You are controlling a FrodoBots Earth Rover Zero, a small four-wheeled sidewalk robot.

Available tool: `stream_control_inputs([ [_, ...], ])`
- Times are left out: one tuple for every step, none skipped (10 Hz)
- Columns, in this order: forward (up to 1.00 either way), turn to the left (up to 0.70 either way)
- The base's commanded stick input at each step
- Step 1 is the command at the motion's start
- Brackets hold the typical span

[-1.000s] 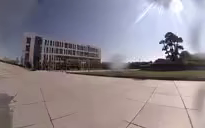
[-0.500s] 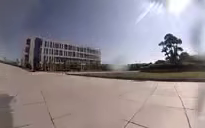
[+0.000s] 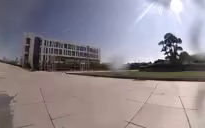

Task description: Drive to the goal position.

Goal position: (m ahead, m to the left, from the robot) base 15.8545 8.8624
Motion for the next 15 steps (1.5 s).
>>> stream_control_inputs([
  [0.70,0.00],
  [0.70,0.13],
  [0.70,0.22],
  [0.70,0.29],
  [0.70,0.35],
  [0.70,0.35],
  [0.70,0.35],
  [0.70,0.35],
  [0.70,0.35],
  [0.70,0.35],
  [0.70,0.35],
  [0.70,0.35],
  [0.70,0.30],
  [0.70,0.18],
  [0.70,0.07],
])
